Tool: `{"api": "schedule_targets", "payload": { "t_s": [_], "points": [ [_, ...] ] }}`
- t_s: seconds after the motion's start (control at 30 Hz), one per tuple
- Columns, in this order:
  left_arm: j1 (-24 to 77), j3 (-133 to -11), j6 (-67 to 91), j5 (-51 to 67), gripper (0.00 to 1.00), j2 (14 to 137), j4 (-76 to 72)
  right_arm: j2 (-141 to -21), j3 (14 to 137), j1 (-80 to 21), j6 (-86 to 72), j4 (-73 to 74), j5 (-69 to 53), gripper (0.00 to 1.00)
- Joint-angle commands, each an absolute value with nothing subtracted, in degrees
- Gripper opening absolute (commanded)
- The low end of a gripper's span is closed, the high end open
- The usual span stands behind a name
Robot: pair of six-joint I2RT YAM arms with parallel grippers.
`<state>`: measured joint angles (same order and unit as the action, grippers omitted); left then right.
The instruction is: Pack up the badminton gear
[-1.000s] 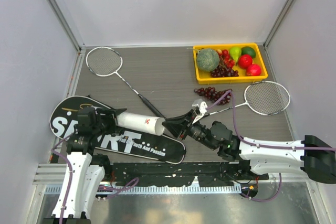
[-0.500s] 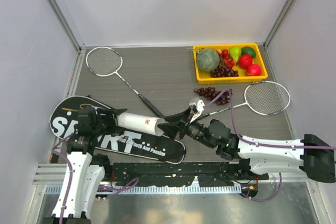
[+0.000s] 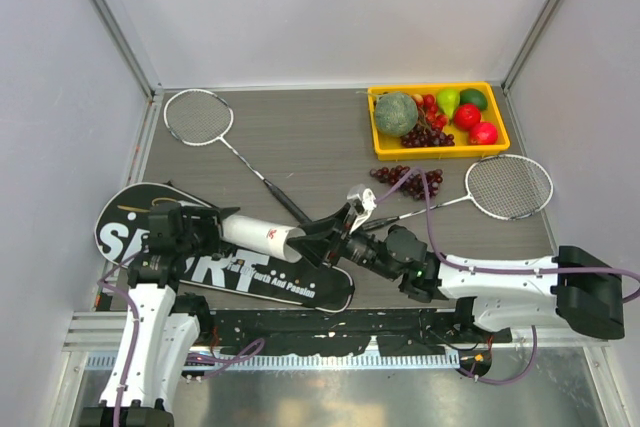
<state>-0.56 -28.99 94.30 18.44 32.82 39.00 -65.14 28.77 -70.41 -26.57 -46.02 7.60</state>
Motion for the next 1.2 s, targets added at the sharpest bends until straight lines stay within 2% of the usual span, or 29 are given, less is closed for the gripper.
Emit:
{"api": "schedule_targets", "payload": {
  "t_s": [0.0, 0.33, 0.5, 0.8, 1.07, 1.17],
  "points": [
    [0.4, -31.3, 95.7, 26.5, 0.0, 30.8, 33.6, -67.9, 30.1, -70.7, -27.3, -43.3, 7.2, 0.53],
    [0.4, -30.1, 97.6, 25.9, 0.0, 29.8, 32.3, -61.5, 25.6, -70.7, -28.5, -42.5, 8.4, 0.56],
    [0.4, -30.4, 97.2, 26.1, 0.0, 29.8, 32.4, -62.3, 25.5, -70.7, -28.7, -43.9, 7.5, 0.51],
    [1.5, -30.7, 96.5, 26.2, 0.0, 29.9, 31.9, -67.1, 28.8, -70.7, -29.9, -43.2, 7.9, 0.36],
    [2.5, -31.2, 96.6, 26.2, 0.0, 30.0, 30.3, -68.1, 28.5, -70.7, -31.0, -42.9, 9.2, 0.28],
    [2.6, -31.4, 96.4, 26.3, 0.0, 30.1, 30.0, -68.4, 28.5, -70.7, -31.4, -42.3, 9.8, 0.27]
  ]
}}
